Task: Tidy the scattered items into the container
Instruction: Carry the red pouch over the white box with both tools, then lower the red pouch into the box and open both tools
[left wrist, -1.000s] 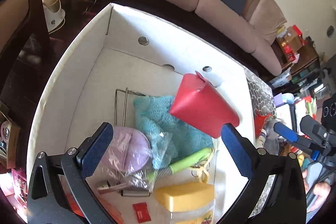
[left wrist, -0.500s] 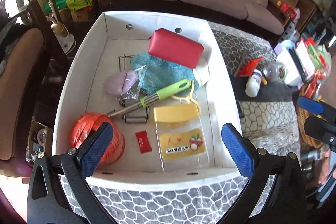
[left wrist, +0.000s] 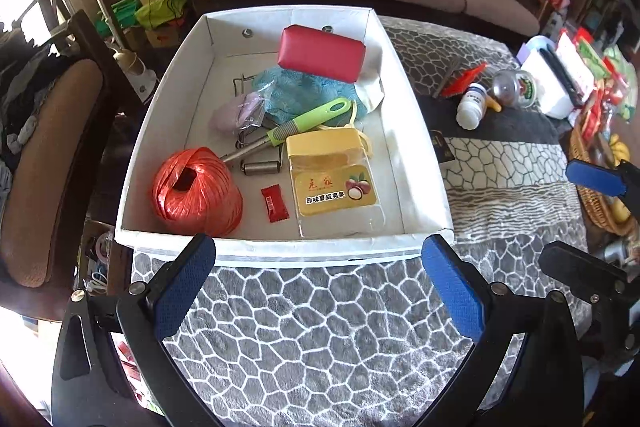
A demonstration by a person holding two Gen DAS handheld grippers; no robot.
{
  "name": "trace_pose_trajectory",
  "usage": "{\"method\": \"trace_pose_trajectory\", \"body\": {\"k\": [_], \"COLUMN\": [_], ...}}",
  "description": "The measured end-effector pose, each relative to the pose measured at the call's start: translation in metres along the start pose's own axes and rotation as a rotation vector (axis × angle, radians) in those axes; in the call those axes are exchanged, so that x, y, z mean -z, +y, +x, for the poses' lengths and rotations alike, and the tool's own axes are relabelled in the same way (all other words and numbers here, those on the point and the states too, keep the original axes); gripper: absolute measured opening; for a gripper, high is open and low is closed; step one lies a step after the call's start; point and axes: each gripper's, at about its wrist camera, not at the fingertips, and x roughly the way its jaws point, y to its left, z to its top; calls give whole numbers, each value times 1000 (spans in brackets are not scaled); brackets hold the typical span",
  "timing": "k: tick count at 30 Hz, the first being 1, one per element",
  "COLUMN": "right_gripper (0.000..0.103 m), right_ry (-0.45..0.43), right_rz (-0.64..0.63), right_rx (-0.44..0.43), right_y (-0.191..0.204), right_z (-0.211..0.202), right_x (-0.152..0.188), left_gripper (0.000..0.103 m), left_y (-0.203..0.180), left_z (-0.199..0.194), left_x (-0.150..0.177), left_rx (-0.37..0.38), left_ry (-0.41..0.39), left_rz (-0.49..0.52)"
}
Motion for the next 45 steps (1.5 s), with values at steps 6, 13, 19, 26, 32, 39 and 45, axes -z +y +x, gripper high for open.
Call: {"method": "trace_pose_trajectory", "body": {"k": [6, 13, 19, 26, 32, 39, 45], "right_gripper": [72, 63, 63, 65, 66, 73, 79], "right_ry": [8, 10, -9, 14, 68, 93, 134], "right_rz": [-6, 76, 259, 329, 231, 157, 116], "right_rx": [-18, -39, -90, -108, -7, 35, 116], "right_y": [-2, -29, -71, -95, -89, -76, -69], "right_z": [32, 111, 172, 218, 241, 253, 269], "right_x": [-30, -100, -150, -169, -172, -170, -180], "left_gripper": [103, 103, 103, 103, 103, 103, 103], "left_y": [45, 75, 110, 132, 115, 105, 93], "left_z": [20, 70, 135, 204, 239, 241, 253], "left_x": [-26, -98, -167, -199, -197, -197, -208], "left_rx": [20, 33, 182, 311, 336, 355, 401], "left_ry": [-11, -30, -18, 30, 111, 105, 127], "left_rz": [-62, -44, -222, -391, -359, -319, -317]}}
